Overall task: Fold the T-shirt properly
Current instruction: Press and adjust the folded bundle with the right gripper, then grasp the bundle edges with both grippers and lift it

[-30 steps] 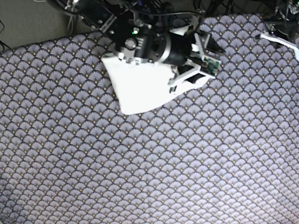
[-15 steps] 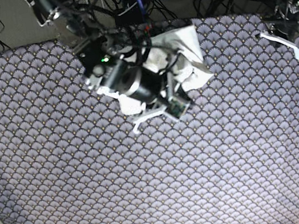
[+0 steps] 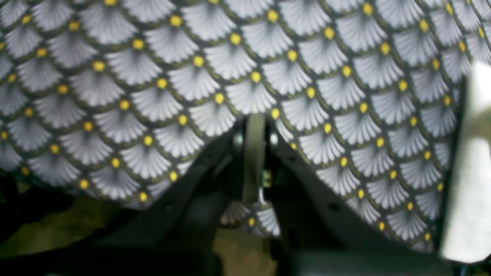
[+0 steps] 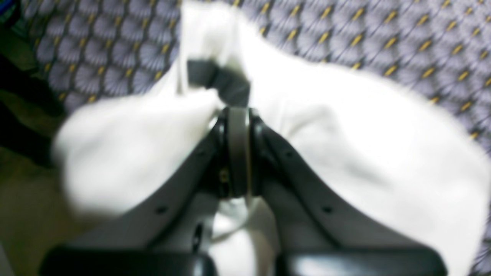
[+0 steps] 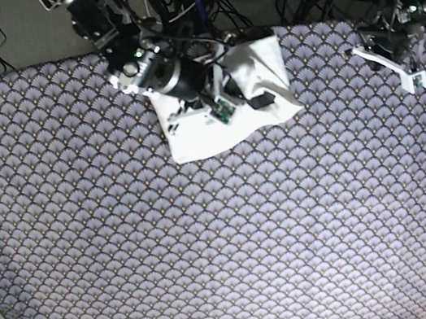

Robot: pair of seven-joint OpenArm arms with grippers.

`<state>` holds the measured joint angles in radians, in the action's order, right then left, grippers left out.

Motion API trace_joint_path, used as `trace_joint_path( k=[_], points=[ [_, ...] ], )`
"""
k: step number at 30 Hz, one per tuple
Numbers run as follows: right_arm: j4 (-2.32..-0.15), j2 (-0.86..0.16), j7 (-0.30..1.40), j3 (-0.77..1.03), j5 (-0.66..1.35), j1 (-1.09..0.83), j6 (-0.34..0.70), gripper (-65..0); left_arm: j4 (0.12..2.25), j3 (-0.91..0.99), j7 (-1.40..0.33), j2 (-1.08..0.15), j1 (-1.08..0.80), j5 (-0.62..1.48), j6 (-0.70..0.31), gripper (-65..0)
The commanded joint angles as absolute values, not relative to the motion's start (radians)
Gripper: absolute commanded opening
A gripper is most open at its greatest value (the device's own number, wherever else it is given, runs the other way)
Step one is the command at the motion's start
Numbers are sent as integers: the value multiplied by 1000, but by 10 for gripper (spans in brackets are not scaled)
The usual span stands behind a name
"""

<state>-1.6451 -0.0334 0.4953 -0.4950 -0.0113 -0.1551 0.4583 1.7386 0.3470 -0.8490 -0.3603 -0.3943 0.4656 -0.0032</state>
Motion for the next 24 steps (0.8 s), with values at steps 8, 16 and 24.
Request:
trace_joint_path(
  k=[8, 16, 24],
  points=[
    [-1627, -30, 469, -598, 2, -156, 464, -650, 1693, 338, -835, -355, -360, 470, -4, -645],
    [-1626, -21, 473, -753, 2, -71, 464, -650, 1704, 337, -842, -349, -369, 470, -4, -645],
    [-1650, -39, 472, -710, -1, -44, 461, -650, 1701, 337, -835, -349, -406, 470, -4, -645]
  ],
)
